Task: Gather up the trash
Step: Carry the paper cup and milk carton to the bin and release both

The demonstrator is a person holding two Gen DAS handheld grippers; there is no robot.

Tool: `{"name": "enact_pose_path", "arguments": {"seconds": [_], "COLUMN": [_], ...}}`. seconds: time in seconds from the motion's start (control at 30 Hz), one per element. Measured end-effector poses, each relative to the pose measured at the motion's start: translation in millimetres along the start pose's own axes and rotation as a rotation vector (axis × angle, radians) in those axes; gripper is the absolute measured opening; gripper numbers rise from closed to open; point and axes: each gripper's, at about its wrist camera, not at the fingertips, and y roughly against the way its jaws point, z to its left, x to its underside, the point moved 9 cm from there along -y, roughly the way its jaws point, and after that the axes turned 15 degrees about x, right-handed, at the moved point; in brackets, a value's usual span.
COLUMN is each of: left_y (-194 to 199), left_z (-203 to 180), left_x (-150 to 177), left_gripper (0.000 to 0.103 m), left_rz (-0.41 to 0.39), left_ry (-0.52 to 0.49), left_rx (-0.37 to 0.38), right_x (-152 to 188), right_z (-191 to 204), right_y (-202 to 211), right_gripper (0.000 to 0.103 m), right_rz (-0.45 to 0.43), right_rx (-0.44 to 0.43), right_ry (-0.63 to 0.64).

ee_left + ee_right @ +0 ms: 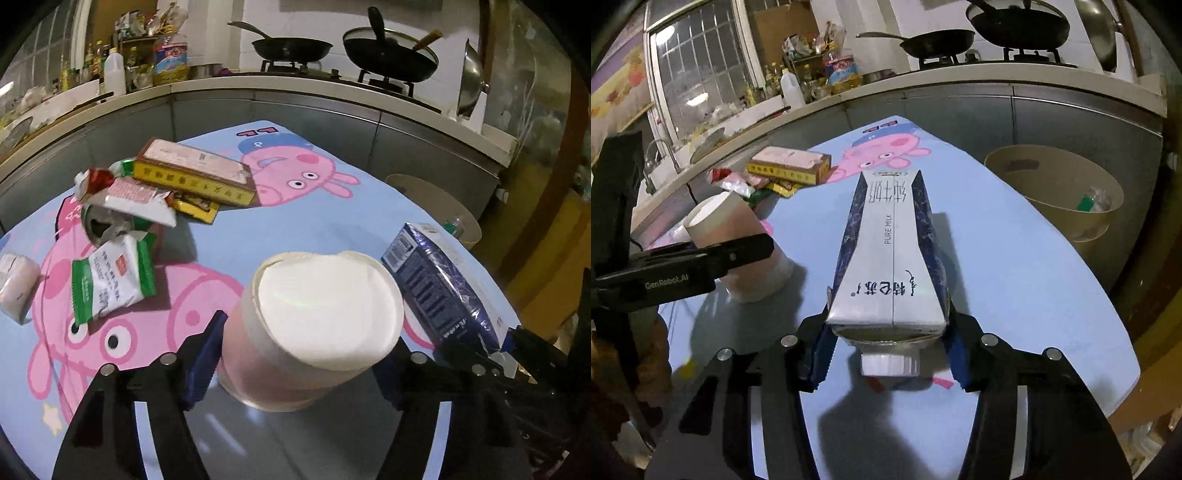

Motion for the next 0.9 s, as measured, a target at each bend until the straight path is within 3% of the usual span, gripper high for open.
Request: {"name": "enact_pose_path", "arguments": {"seconds": [0.3,0.47,0.6,0.77,0.87,0.9], "left_y": [-48,-111,-162,-208,-222,-223], "left_z": [-65,-110,-130,-134,-131,-128], "left_x": [-74,-114,-127,-134,-134,-135], "left_gripper": [0.07,0.072,0.073,0.077,0.089,0.089], "left_rz": [0.017,0.091,0.168,0.223,0.24,0.235], "left_ry": [-0.024,0.003,0.037,0.085,0.108,0.117], "left_rx": [0.173,0.288,0.338,0.336,0.314,0.302], "right_x": [-52,-78,-86,-84,-83,-83], "right_z": [-58,-120,-159,-183,-187,-188], "right_y": [-13,-34,-59,-82,-91,-90], "right_gripper": [0.049,0.049,0.049,0.051,0.059,0.062], "right_rz": [-0.08,-0.047,0.015,0.074,0.103,0.092], "right_rx": [0.052,0.093,0.102,0.1,0.08,0.082], "right_ry": [-0.148,-0.301,-0.397,-0.464,-0.489,-0.498]}}
